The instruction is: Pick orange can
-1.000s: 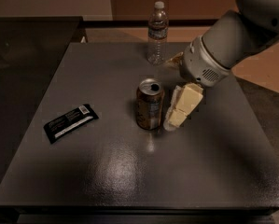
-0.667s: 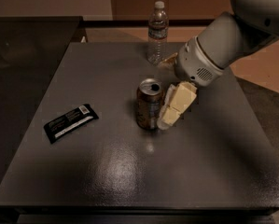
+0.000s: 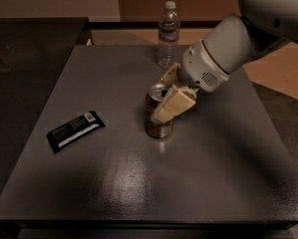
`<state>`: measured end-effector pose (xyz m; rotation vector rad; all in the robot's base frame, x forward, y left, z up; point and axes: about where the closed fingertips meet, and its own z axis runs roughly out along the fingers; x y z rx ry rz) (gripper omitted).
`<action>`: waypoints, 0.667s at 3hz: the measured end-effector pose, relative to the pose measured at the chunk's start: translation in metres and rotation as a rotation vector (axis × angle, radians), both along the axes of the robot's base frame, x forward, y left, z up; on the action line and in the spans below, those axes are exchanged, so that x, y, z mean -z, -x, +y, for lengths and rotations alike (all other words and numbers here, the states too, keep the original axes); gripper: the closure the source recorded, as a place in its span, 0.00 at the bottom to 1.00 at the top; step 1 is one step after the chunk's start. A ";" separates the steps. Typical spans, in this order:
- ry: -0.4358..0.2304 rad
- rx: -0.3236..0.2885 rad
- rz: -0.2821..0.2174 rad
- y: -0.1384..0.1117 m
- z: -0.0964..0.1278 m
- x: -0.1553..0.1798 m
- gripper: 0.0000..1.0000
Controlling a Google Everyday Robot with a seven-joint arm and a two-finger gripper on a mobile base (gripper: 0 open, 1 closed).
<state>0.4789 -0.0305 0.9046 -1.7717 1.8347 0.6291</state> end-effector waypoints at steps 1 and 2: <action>-0.023 -0.004 0.003 0.002 0.003 -0.006 0.64; -0.045 0.004 -0.026 0.000 0.003 -0.032 0.88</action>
Offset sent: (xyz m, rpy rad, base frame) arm 0.0074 -0.0023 0.0657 0.0758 -0.0660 -0.0214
